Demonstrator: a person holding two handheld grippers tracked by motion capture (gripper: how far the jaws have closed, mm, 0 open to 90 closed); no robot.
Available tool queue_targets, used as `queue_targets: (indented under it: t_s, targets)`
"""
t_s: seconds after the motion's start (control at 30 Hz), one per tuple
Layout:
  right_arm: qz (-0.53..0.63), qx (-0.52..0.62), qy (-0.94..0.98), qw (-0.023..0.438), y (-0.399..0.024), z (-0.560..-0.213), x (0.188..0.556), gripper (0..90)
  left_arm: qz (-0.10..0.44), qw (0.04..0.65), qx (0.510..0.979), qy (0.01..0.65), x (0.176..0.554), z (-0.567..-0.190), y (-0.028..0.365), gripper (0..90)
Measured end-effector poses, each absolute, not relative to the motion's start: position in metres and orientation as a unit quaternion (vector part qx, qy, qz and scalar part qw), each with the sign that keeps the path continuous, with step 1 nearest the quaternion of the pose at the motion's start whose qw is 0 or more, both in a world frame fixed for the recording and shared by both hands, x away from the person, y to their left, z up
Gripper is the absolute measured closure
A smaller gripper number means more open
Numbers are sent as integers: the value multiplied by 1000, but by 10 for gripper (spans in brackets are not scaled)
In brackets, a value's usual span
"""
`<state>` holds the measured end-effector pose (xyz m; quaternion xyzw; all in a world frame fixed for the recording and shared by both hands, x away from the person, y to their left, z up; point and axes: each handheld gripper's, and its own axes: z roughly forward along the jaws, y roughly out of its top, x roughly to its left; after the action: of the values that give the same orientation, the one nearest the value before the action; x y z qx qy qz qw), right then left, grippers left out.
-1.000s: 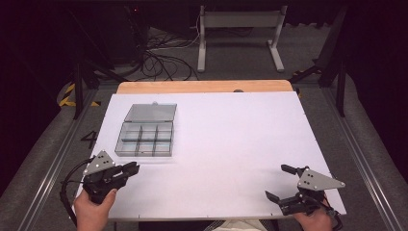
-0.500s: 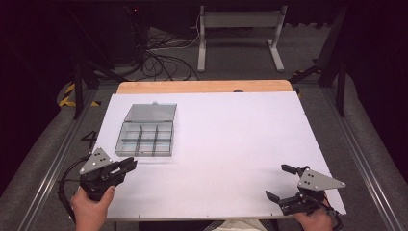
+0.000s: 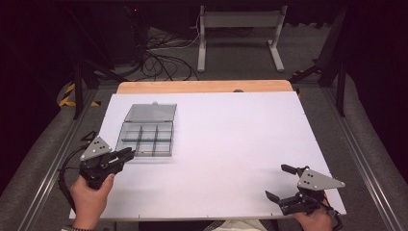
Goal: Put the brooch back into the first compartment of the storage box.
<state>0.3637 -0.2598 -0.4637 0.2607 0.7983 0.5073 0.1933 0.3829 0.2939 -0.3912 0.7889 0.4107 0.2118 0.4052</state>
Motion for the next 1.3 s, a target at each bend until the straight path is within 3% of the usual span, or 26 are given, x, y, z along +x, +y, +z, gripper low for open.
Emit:
queue_targets:
  t_s: [1.3]
  targets:
    - [505,262,800,191,-259,-465,365,6,222,364,786,448,441,-384,298,784]
